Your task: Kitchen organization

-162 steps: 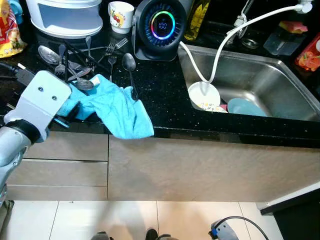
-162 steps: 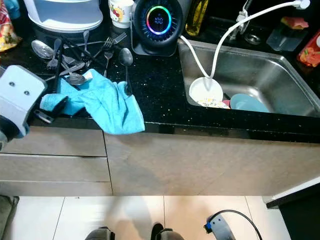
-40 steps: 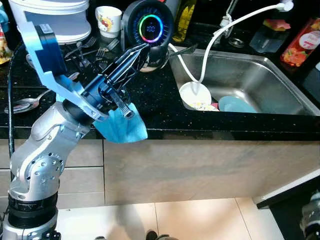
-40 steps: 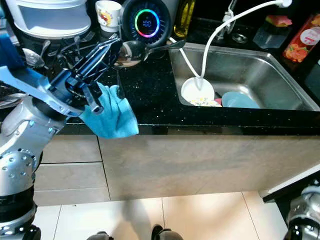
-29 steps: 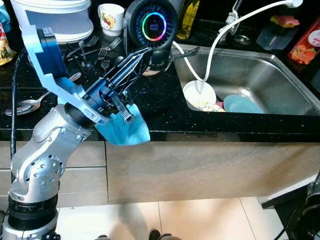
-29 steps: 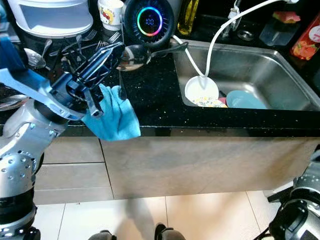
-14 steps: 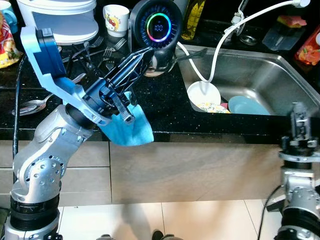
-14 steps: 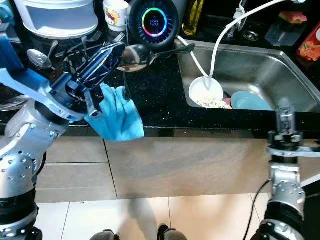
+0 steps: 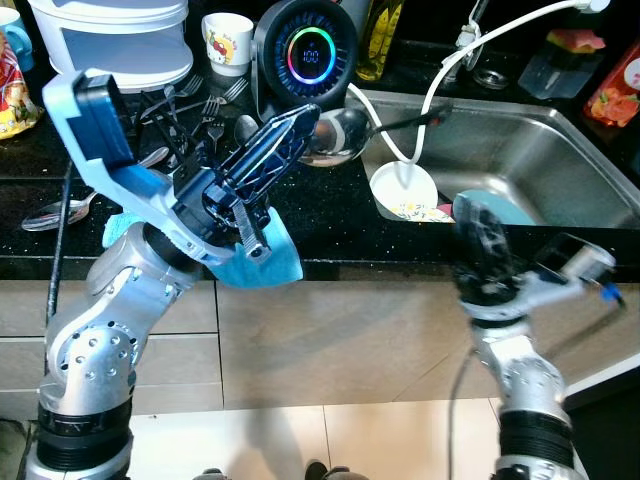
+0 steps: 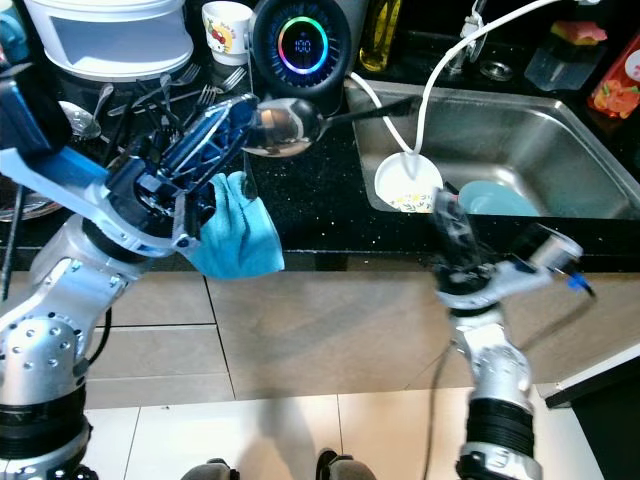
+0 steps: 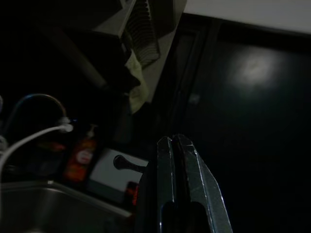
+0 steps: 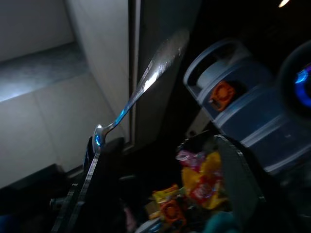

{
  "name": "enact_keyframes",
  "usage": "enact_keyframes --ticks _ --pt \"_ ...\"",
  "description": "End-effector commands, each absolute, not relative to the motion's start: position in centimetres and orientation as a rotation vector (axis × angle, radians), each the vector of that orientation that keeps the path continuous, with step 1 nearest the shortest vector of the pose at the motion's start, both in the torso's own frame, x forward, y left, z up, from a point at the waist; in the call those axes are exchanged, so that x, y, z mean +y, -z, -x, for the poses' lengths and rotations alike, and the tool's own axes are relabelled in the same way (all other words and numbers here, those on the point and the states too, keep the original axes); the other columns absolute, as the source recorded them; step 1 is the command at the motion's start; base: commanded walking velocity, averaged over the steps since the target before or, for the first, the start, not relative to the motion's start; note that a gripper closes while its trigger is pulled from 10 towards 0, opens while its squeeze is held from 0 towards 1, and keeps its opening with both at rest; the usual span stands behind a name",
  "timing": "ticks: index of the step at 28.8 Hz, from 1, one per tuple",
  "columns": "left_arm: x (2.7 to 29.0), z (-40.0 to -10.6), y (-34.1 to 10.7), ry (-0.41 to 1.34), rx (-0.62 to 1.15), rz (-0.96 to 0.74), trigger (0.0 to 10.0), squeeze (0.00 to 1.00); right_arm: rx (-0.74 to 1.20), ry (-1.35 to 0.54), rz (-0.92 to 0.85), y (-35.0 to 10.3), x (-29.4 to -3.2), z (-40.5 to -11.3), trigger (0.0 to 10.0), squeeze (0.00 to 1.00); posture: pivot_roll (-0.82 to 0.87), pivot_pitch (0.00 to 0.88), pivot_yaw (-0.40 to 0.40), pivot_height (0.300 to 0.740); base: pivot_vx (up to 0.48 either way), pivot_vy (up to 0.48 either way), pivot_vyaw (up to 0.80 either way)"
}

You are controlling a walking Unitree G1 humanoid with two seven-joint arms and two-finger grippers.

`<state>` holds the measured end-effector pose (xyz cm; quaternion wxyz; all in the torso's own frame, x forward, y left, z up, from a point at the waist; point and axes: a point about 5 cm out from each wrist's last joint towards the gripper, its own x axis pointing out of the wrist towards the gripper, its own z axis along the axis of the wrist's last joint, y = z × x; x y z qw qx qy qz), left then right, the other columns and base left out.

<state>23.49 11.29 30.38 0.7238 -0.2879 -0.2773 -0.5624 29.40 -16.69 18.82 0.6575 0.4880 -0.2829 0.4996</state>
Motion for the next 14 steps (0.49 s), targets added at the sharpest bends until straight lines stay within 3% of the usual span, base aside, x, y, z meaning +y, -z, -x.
enact_keyframes --ticks 1,11,12,13,14 --pt "11.3 -23.2 -30.4 1.266 -0.630 0.668 0.0 0.00 -0.637 -1.146 -1.104 -19.4 -16.3 -29.4 10.0 1.00 0.17 0.109 -0.103 0.740 0.000 0.000 0.00" --pt "12.6 -23.4 -29.6 1.230 -0.625 0.783 0.0 0.00 -0.654 -1.145 -1.090 -21.6 -15.0 -30.0 10.0 1.00 0.18 0.108 -0.106 0.740 0.000 0.000 0.00" --pt "12.6 -23.4 -29.5 1.230 -0.619 0.794 0.0 0.00 -0.646 -1.153 -1.079 -21.6 -14.7 -30.0 10.0 0.37 0.18 0.109 -0.105 0.740 0.000 0.000 0.00" --pt "12.6 -23.5 -29.4 1.230 -0.616 0.800 0.0 0.00 -0.642 -1.160 -1.074 -21.6 -14.6 -29.9 10.0 0.00 0.18 0.108 -0.105 0.740 0.000 0.000 0.00" --pt "12.6 -23.5 -29.3 1.231 -0.613 0.807 0.0 0.00 -0.639 -1.161 -1.066 -21.7 -14.4 -29.9 10.0 0.00 0.18 0.108 -0.105 0.740 0.000 0.000 0.00"
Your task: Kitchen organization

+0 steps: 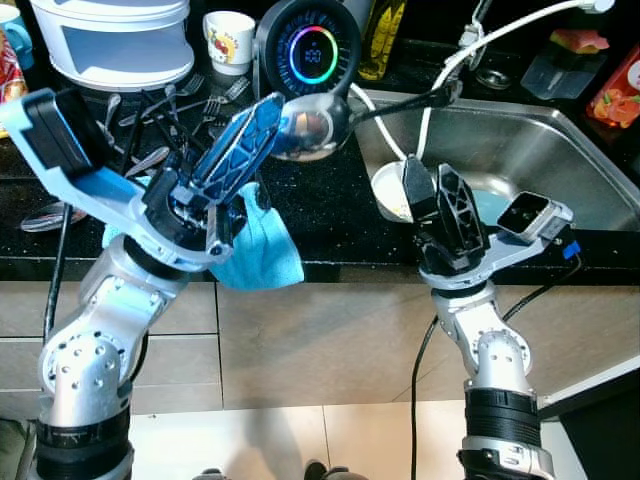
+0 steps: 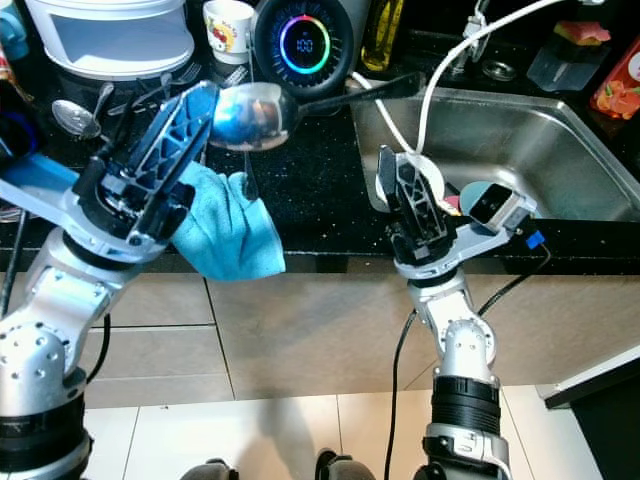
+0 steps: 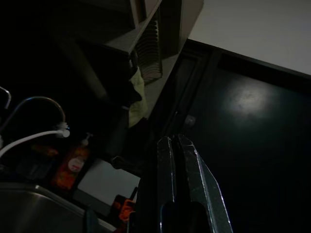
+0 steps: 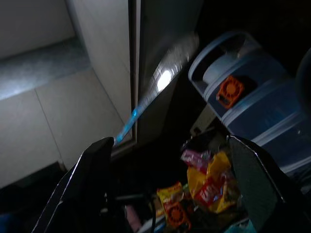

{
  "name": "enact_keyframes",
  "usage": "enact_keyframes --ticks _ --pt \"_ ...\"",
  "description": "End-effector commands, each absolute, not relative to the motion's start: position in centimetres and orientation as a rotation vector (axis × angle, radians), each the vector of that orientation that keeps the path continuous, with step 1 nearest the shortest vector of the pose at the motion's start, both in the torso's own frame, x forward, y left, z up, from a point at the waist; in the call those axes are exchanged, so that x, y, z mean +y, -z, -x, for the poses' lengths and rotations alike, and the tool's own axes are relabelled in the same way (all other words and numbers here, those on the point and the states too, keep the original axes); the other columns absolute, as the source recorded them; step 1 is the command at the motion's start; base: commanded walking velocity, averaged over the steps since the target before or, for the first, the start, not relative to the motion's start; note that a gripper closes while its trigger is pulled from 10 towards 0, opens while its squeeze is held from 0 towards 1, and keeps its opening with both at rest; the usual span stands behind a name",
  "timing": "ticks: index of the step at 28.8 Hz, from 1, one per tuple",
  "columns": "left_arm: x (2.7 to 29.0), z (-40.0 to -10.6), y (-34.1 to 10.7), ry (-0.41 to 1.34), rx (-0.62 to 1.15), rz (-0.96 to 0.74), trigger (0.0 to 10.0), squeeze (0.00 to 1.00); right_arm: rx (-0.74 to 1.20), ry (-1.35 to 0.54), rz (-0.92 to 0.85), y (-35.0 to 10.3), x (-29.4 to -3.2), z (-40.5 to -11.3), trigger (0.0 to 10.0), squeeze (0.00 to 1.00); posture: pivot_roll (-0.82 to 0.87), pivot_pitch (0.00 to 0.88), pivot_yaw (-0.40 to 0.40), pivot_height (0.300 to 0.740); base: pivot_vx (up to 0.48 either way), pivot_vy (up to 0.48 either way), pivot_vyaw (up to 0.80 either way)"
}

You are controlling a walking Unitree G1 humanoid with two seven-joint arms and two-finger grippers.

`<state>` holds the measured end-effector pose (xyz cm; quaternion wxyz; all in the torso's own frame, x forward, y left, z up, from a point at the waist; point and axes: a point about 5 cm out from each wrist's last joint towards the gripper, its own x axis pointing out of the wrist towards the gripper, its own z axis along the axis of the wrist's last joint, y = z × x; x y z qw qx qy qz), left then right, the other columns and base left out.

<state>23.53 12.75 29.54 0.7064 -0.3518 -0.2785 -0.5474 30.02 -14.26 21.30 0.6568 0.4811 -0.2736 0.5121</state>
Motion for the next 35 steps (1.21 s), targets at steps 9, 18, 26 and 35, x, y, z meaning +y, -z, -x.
enact_keyframes --ticks 9,18,26,35 --pt "11.9 -24.0 -27.7 1.220 -0.549 0.903 0.0 0.00 -0.637 -1.191 -1.054 -22.7 -13.1 -29.8 10.0 0.00 0.17 0.110 -0.102 0.740 0.000 0.000 0.00" --pt "12.1 -24.6 -26.5 1.176 -0.509 0.961 0.0 0.00 -0.674 -1.230 -1.037 -23.9 -12.7 -29.4 10.0 0.00 0.18 0.109 -0.098 0.740 0.000 0.000 0.00" --pt "11.4 -24.5 -25.5 1.167 -0.465 0.993 0.0 0.00 -0.667 -1.222 -1.018 -24.5 -12.1 -29.7 10.0 0.00 0.18 0.110 -0.098 0.740 0.000 0.000 0.00" --pt "11.3 -24.8 -25.0 1.155 -0.449 1.012 0.0 0.00 -0.643 -1.233 -1.003 -24.5 -11.7 -29.8 0.0 0.00 0.18 0.110 -0.104 0.740 0.000 0.000 0.00"
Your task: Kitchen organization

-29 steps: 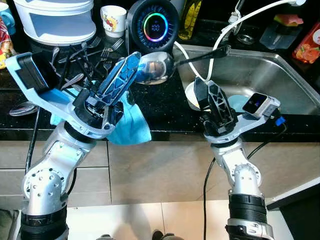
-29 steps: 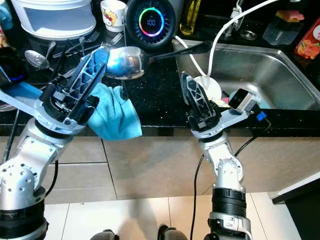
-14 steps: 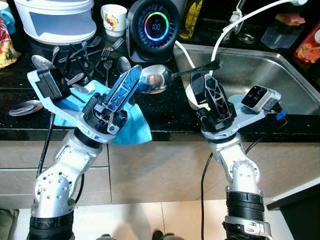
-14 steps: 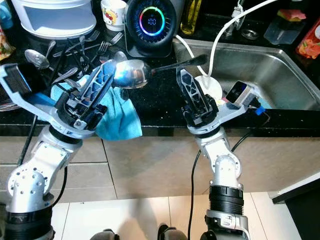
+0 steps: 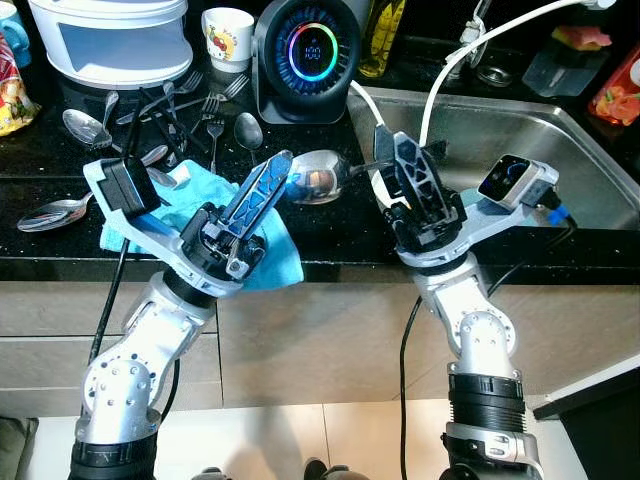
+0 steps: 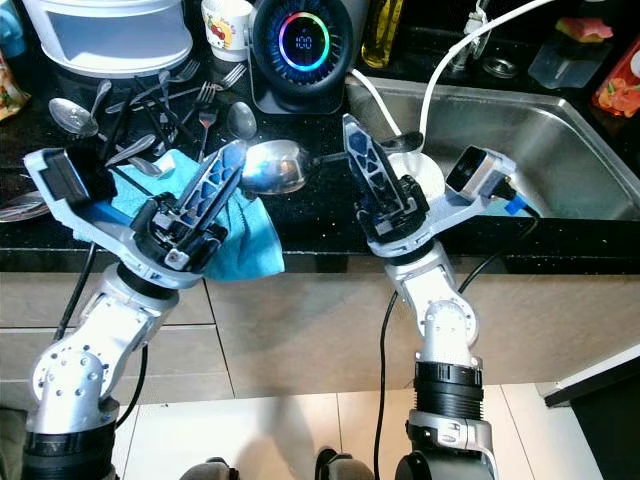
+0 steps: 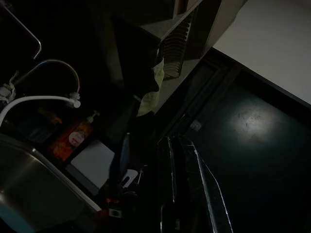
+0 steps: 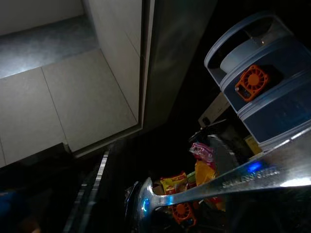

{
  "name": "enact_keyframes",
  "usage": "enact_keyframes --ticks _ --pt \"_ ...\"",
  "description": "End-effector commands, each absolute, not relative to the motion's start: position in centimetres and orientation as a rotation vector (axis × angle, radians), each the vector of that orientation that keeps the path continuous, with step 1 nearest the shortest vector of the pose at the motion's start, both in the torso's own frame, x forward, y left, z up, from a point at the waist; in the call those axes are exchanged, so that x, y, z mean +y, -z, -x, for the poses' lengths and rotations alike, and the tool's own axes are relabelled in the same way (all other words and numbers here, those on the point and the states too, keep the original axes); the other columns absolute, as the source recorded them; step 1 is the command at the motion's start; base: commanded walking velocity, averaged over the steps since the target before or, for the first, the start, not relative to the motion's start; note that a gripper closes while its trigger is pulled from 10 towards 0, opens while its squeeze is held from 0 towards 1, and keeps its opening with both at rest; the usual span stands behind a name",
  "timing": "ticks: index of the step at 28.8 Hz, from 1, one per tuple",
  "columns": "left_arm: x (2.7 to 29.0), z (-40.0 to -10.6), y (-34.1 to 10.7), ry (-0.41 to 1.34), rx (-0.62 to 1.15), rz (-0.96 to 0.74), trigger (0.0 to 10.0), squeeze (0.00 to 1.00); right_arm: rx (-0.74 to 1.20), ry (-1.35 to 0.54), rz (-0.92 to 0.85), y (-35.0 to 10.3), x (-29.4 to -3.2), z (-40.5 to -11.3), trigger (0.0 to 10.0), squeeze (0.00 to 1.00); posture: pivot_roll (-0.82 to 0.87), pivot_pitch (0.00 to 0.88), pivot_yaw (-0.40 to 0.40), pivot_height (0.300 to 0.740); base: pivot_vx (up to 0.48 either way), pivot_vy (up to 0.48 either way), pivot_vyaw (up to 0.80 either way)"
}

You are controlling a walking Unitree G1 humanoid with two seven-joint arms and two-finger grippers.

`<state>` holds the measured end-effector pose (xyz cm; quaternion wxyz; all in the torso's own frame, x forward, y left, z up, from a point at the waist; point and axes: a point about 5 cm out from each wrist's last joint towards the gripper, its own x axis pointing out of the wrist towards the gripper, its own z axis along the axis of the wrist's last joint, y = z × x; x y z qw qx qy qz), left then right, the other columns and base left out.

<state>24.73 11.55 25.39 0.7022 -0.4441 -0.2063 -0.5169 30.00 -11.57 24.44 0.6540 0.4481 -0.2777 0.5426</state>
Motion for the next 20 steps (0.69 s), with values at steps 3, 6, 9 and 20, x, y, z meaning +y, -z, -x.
enact_keyframes --ticks 3,6,9,20 --pt "11.34 -24.83 -24.91 1.148 -0.451 1.015 0.0 0.00 -0.641 -1.231 -1.006 -24.52 -11.67 -29.84 0.0 0.00 0.18 0.110 -0.105 0.740 0.000 0.000 0.00" --pt "11.53 -24.94 -24.88 1.141 -0.458 1.018 0.0 0.00 -0.640 -1.230 -1.010 -24.53 -11.62 -29.91 0.0 0.00 0.18 0.108 -0.103 0.740 0.000 0.000 0.00" --pt "11.78 -25.07 -24.93 1.134 -0.464 1.016 0.0 0.00 -0.641 -1.223 -1.015 -24.52 -11.60 -29.99 0.0 0.00 0.18 0.107 -0.100 0.740 0.000 0.000 0.00" --pt "12.17 -25.07 -25.16 1.125 -0.486 1.018 0.0 0.00 -0.624 -1.201 -1.027 -24.42 -11.46 -30.39 0.0 0.00 0.19 0.110 -0.113 0.740 0.000 0.000 0.00"
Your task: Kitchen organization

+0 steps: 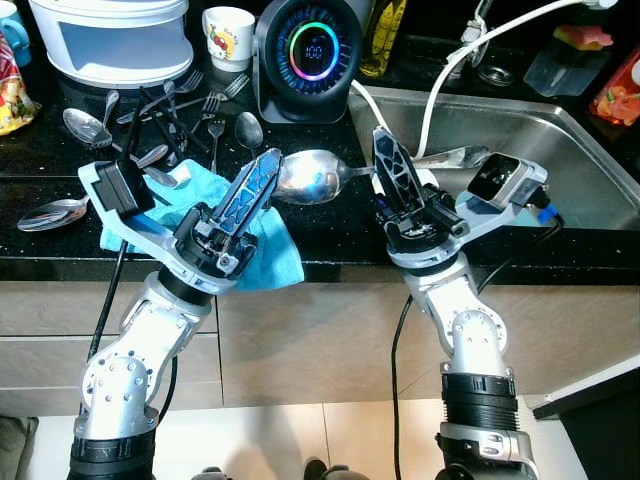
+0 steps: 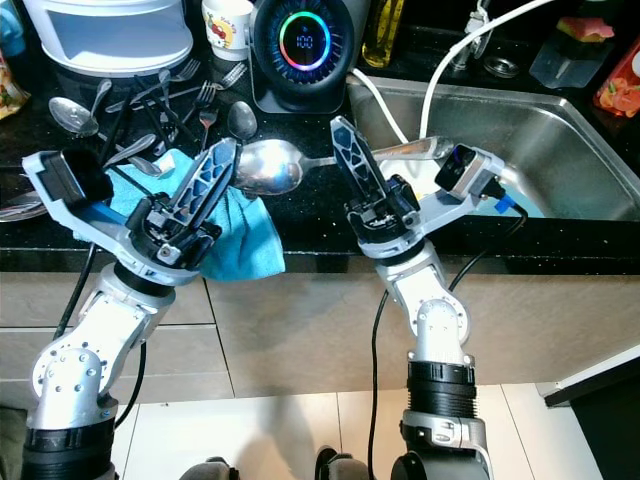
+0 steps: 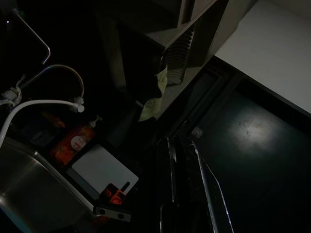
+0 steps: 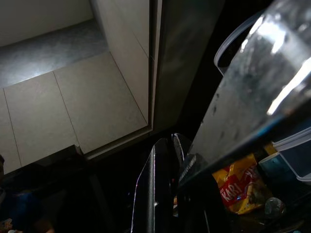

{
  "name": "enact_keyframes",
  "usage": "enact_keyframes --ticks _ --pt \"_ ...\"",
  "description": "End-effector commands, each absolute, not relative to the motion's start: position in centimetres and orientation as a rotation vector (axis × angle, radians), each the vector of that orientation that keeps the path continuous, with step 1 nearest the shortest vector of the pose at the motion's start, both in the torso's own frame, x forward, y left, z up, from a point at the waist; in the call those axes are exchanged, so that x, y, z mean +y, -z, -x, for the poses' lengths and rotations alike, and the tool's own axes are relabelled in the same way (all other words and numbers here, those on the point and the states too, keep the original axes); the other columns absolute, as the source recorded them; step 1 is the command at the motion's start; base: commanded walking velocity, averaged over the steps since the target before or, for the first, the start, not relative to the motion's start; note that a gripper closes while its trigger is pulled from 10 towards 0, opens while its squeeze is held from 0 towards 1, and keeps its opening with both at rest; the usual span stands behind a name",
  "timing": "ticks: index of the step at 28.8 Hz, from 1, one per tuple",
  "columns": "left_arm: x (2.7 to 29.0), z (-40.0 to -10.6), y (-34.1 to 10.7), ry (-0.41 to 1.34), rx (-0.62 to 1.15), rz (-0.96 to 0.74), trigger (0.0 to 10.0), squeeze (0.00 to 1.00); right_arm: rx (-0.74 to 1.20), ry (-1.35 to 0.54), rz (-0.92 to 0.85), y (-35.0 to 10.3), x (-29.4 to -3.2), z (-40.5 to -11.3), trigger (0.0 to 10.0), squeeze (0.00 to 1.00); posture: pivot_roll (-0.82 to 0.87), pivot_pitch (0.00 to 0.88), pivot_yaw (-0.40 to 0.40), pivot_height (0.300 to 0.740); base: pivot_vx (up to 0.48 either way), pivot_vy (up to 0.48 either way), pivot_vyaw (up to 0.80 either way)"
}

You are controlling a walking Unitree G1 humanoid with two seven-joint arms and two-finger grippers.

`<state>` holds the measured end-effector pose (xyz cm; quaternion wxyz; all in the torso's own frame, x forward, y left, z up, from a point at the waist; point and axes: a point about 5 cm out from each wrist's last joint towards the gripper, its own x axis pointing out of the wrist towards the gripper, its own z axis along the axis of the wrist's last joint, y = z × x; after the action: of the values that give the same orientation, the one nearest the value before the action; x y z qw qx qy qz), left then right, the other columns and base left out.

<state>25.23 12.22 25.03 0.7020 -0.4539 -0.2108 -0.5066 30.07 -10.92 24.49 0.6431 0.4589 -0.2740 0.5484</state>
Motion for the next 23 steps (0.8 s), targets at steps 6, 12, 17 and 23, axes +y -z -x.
enact_keyframes --ticks 6,12,17,23 --pt "12.5 -25.5 -24.9 1.070 -0.473 1.042 10.0 1.00 -0.603 -1.156 -1.032 -24.4 -11.3 -31.1 0.0 0.00 0.20 0.107 -0.122 0.740 0.000 0.000 0.00" --pt "12.7 -25.4 -24.9 1.066 -0.484 1.040 10.0 1.00 -0.588 -1.074 -1.030 -24.4 -11.5 -32.1 0.0 0.00 0.20 0.103 -0.127 0.740 0.000 0.000 0.00" --pt "13.2 -24.4 -24.6 1.118 -0.466 1.011 10.0 1.00 -0.599 -0.879 -1.066 -24.7 -12.7 -34.2 0.0 0.00 0.20 0.108 -0.123 0.740 0.000 0.000 0.00" --pt "13.3 -23.1 -24.1 1.184 -0.409 0.926 10.0 1.00 -0.604 -0.643 -1.036 -25.1 -15.0 -36.2 0.0 0.00 0.21 0.115 -0.121 0.740 0.000 0.000 0.00"
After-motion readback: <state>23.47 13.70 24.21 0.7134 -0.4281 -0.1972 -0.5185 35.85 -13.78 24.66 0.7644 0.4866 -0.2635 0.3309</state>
